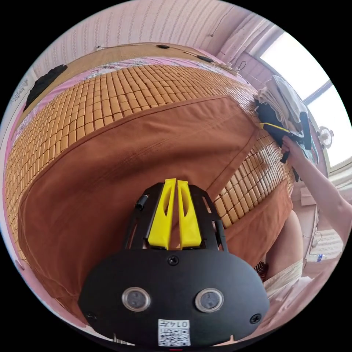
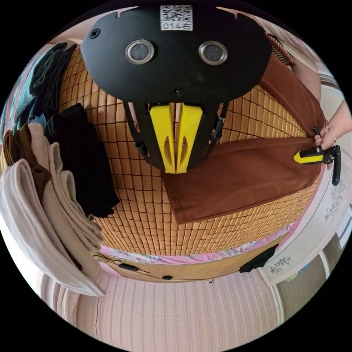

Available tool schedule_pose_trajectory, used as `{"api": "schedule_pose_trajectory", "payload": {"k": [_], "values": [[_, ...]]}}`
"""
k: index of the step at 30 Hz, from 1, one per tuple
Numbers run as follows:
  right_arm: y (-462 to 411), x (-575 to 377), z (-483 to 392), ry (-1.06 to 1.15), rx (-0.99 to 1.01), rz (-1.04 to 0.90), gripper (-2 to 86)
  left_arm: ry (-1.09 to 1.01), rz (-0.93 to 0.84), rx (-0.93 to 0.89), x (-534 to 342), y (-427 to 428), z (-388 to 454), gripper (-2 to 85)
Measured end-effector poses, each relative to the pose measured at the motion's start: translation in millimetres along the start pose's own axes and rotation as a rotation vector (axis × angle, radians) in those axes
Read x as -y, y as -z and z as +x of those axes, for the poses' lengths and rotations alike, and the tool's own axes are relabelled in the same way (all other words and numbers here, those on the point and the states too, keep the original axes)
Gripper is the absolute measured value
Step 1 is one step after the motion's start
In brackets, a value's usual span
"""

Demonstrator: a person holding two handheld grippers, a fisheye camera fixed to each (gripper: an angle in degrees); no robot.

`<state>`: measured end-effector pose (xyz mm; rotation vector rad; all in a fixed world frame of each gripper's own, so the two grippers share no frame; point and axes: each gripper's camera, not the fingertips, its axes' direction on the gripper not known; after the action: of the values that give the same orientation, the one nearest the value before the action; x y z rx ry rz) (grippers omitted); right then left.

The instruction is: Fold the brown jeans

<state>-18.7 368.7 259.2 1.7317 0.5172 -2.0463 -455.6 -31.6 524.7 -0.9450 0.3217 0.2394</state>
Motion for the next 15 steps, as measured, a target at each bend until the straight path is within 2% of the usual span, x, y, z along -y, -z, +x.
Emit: {"api": "schedule_pose_trajectory", "payload": {"k": [3,7,10,12,13,15], "values": [[55.8,-46.9,12.7,0.079,0.069,0.091,2.6,-0.113,0.094,-0.03,-16.2,20.6,23.6,2.9],[94.0,-139.1,40.7,0.063,0.009,-0.031,8.8,-0.375,0.076,-0.028,-62.3,29.7,79.1,4.9],[101.3,-188.6,59.2,-0.04,0.034,-0.124,12.1,-0.463,0.004,0.031,-88.9,12.8,107.4,7.8],[93.3,-203.5,64.2,-0.119,0.095,-0.215,12.2,-0.481,-0.081,0.08,-95.9,-6.6,117.4,8.6],[86.6,-208.2,62.5,-0.147,0.146,-0.257,11.3,-0.456,-0.044,0.089,-99.4,-9.5,120.6,8.3],[86.5,-210.6,55.4,-0.167,0.076,-0.237,5.2,-0.409,-0.042,0.096,-99.3,-12.1,123.9,6.8]]}}
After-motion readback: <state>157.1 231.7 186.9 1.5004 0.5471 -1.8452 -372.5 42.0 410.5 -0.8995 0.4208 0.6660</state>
